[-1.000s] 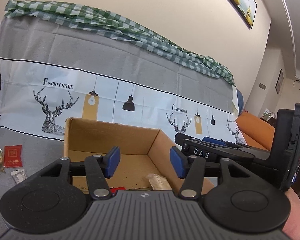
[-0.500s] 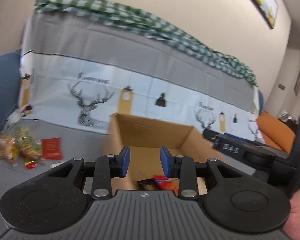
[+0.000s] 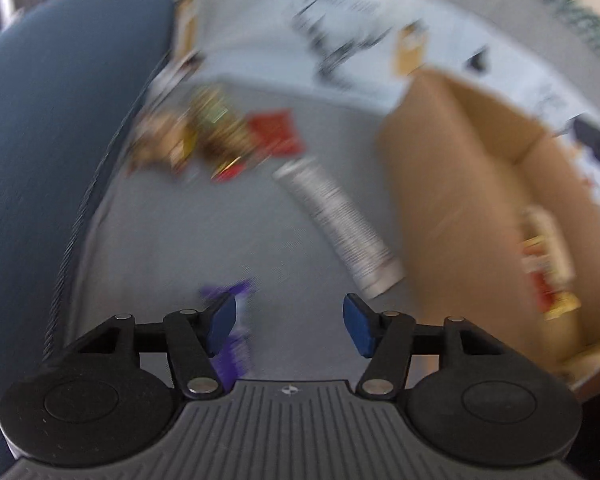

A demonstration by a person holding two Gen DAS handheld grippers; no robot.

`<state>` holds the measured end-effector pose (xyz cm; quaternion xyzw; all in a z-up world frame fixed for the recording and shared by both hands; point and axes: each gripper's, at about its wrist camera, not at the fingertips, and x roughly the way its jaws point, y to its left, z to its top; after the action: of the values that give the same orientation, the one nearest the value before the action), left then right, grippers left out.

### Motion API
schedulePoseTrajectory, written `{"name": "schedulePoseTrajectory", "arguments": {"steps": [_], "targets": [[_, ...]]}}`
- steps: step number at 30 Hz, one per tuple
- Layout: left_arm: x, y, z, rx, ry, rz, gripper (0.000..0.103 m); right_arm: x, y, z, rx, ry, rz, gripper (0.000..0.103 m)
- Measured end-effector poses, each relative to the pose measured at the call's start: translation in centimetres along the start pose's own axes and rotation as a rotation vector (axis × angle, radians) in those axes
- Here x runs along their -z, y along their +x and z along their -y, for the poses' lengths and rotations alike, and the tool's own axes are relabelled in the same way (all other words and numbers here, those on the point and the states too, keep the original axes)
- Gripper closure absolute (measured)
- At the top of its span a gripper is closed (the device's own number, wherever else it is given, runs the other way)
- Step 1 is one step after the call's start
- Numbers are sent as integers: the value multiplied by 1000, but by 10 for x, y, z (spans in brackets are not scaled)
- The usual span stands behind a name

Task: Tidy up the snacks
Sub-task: 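Move both open tools back to the snack pile, then grasp the purple chocolate bar with left tool while right tool grasps the silver bar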

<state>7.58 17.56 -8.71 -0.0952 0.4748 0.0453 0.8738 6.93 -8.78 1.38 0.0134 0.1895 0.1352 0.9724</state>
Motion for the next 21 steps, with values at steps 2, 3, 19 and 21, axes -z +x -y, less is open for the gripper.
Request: {"name": "schedulePoseTrajectory", "arguments": {"steps": [2, 3, 19, 21], "targets": [[1, 8, -9, -9, -22, -47, 34, 3, 2, -13, -17, -11, -11, 60], [3, 12, -13, -14, -29, -75, 34, 4, 4, -19, -27, -19, -18, 60], [3, 19, -41, -107, -57, -139, 86, 21, 37, -92, -102, -69, -121, 58], [-1, 13, -51, -108, -106, -109, 86, 24, 42, -100, -109, -80, -137, 58]]}}
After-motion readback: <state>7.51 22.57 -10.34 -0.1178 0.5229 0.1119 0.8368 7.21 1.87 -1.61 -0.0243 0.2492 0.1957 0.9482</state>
